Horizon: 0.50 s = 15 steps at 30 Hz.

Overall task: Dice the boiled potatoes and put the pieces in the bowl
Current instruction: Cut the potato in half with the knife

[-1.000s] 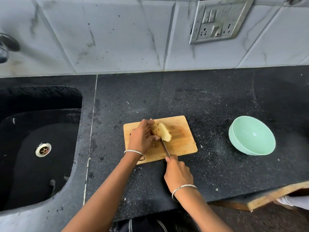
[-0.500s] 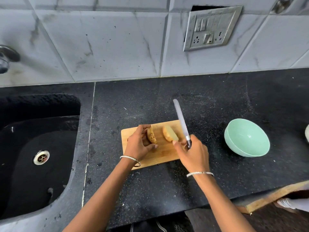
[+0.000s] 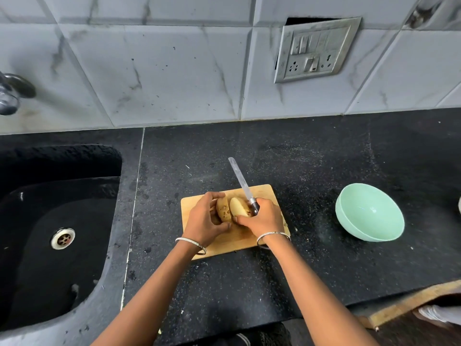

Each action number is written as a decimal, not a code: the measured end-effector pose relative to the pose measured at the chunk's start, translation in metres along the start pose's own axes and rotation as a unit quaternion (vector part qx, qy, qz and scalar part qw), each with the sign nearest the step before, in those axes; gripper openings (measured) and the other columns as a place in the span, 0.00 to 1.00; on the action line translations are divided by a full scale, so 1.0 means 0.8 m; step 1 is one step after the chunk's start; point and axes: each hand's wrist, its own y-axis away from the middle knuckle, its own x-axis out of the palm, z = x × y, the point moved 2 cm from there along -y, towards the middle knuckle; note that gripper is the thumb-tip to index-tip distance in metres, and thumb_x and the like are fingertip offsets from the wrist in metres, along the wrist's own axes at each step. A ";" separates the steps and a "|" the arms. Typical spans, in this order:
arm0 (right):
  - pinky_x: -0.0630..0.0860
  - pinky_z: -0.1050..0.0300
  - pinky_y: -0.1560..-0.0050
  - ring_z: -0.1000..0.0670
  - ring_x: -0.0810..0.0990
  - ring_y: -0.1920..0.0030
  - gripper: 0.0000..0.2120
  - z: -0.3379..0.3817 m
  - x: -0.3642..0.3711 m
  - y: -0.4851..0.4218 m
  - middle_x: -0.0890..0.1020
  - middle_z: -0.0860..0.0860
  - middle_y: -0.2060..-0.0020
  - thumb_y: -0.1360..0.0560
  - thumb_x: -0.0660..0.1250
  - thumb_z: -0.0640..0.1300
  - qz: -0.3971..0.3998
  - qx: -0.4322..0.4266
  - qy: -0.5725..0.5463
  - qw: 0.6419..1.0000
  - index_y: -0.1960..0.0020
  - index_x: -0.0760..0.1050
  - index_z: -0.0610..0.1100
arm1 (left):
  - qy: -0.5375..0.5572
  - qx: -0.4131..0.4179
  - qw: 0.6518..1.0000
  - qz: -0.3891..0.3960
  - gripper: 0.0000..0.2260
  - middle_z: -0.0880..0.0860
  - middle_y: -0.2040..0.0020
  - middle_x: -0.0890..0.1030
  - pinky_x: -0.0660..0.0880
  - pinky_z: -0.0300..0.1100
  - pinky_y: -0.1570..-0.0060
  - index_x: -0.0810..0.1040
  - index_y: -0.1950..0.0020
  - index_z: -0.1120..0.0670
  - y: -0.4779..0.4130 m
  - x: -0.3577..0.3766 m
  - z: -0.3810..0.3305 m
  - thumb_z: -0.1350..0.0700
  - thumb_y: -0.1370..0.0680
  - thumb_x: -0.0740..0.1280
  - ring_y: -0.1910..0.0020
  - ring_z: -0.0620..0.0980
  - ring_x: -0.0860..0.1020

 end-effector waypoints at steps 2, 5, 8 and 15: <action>0.75 0.57 0.62 0.50 0.79 0.61 0.19 -0.004 -0.001 -0.003 0.81 0.53 0.60 0.41 0.81 0.50 0.005 0.016 -0.043 0.999 0.54 0.79 0.48 | -0.009 0.000 1.000 -0.002 0.31 0.47 0.46 0.78 0.80 0.45 0.49 0.72 0.39 0.47 -0.002 -0.004 0.002 0.57 0.39 0.79 0.48 0.45 0.79; 0.72 0.56 0.61 0.48 0.78 0.58 0.17 -0.005 -0.014 -0.008 0.79 0.51 0.57 0.38 0.78 0.46 -0.071 -0.003 -0.017 0.997 0.53 0.76 0.47 | -0.052 0.009 0.999 0.003 0.31 0.48 0.46 0.75 0.80 0.49 0.51 0.73 0.40 0.46 -0.006 -0.009 -0.002 0.53 0.41 0.78 0.51 0.48 0.78; 0.72 0.52 0.61 0.43 0.80 0.54 0.16 -0.004 -0.031 -0.012 0.78 0.49 0.53 0.31 0.74 0.44 -0.162 -0.042 0.097 0.981 0.49 0.70 0.45 | -0.110 0.039 0.993 0.010 0.31 0.47 0.44 0.73 0.77 0.45 0.46 0.75 0.38 0.49 -0.008 -0.008 -0.010 0.55 0.39 0.80 0.48 0.48 0.75; 0.76 0.48 0.62 0.39 0.82 0.54 0.21 -0.009 -0.025 -0.007 0.77 0.50 0.46 0.27 0.71 0.51 -0.121 -0.082 0.206 0.968 0.41 0.63 0.50 | -0.186 0.042 0.981 0.024 0.32 0.48 0.40 0.73 0.71 0.39 0.44 0.75 0.34 0.49 -0.011 0.001 -0.014 0.53 0.37 0.79 0.43 0.48 0.73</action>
